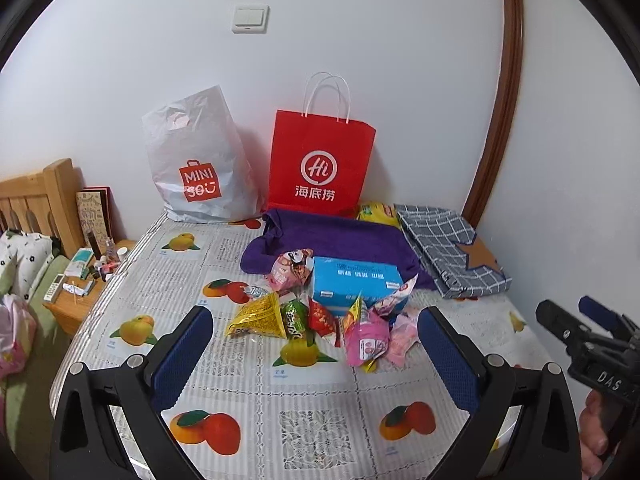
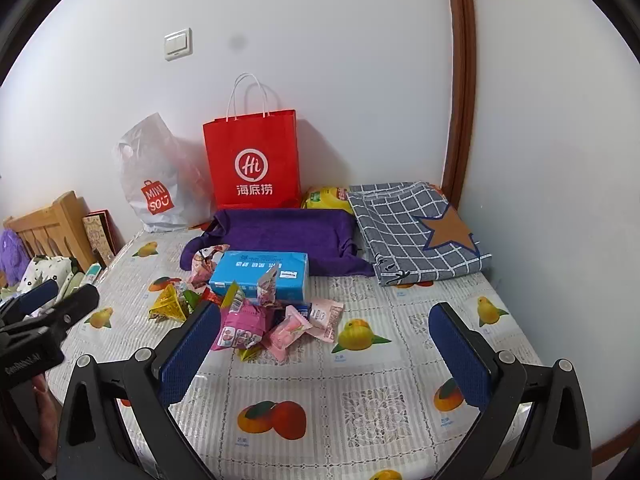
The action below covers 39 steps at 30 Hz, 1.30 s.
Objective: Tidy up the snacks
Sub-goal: 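Move both tools toward the snack pile in front of the purple towel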
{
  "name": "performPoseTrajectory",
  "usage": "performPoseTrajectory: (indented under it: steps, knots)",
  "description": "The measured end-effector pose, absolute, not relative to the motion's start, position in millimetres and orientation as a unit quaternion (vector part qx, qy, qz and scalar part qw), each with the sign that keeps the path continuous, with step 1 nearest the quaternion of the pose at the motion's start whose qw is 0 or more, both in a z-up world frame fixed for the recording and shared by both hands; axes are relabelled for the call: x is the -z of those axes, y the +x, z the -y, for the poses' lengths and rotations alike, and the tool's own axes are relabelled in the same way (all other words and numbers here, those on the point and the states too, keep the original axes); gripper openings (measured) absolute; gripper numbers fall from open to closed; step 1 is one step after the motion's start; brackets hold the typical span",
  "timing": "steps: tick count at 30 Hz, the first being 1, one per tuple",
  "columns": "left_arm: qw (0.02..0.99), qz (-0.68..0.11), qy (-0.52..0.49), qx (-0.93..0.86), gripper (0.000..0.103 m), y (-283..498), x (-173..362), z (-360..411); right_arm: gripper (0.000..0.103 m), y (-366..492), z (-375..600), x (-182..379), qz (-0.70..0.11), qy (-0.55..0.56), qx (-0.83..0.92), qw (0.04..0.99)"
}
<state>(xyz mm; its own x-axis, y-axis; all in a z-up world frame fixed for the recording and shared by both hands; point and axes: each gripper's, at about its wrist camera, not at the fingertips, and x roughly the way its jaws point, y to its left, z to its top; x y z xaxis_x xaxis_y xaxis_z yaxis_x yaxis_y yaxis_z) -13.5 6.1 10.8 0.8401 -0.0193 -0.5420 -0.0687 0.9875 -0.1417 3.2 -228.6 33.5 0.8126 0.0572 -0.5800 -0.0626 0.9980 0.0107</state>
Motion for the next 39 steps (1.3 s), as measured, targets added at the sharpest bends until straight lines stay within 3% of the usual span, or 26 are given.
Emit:
performPoseTrajectory:
  steps: [39]
  knots:
    - [0.953, -0.298, -0.046, -0.031, 0.103, -14, -14, -3, 0.103, -6, 222, -39, -0.29, -0.022, -0.041, 0.956]
